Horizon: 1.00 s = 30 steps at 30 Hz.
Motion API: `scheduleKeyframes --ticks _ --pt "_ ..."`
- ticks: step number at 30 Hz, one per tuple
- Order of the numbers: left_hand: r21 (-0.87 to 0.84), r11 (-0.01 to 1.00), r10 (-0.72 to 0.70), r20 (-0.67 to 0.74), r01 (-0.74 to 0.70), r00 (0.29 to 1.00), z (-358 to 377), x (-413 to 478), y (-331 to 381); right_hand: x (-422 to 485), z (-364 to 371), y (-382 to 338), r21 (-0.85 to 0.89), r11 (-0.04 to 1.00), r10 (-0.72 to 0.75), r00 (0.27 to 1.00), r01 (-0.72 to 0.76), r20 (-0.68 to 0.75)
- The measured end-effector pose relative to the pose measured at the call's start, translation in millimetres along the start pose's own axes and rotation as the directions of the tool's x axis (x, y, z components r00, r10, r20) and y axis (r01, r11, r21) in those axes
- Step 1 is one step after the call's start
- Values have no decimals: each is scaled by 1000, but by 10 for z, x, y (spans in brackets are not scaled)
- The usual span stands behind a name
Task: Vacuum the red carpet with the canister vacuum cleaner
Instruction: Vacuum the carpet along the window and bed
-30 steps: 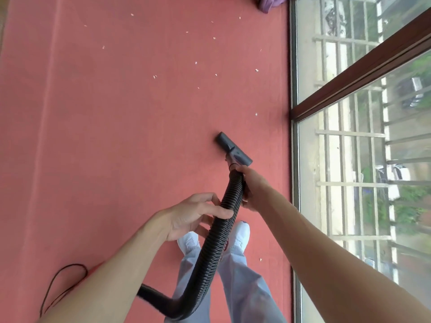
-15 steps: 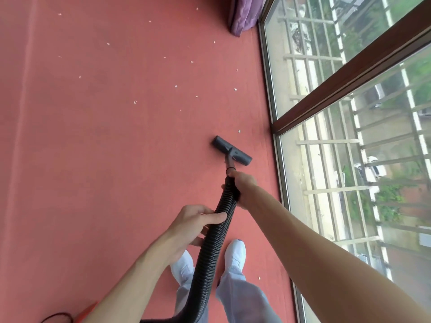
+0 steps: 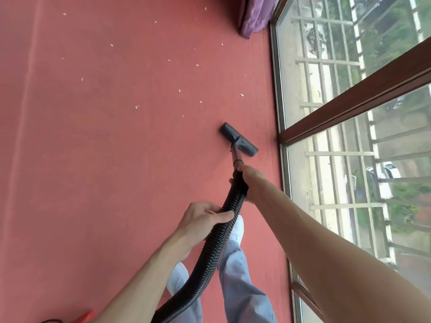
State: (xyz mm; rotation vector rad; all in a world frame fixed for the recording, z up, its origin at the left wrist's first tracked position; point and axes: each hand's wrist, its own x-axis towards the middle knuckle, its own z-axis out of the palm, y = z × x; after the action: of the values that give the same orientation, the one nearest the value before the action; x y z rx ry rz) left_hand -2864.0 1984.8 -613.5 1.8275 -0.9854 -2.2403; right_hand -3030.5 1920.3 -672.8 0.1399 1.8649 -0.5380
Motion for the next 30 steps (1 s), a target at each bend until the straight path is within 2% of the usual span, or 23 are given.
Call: scheduleKeyframes --ticks 5,10,19,21,25,30 --pt "13 1000 -12 -33 12 999 160 383 350 316 -98 -449 -26 1000 -9 1000 8 -24" --pt "-10 1000 22 -68 -23 997 305 711 872 578 -156 -1009 -124 990 -71 997 67 -31" --pt "-141 982 112 -96 -125 989 417 1111 1831 625 -159 -2135 -208 959 -191 981 191 20" --pt "-171 980 89 -60 -98 994 431 1124 1855 634 -175 -2179 -262 940 -221 975 219 21" --pt "-241 969 -22 105 47 994 413 1017 1742 572 -247 -1951 -466 851 -278 961 242 -9" --pt "-273 956 -55 200 109 978 244 966 1737 523 -111 -1818 -441 874 -247 968 204 -41"
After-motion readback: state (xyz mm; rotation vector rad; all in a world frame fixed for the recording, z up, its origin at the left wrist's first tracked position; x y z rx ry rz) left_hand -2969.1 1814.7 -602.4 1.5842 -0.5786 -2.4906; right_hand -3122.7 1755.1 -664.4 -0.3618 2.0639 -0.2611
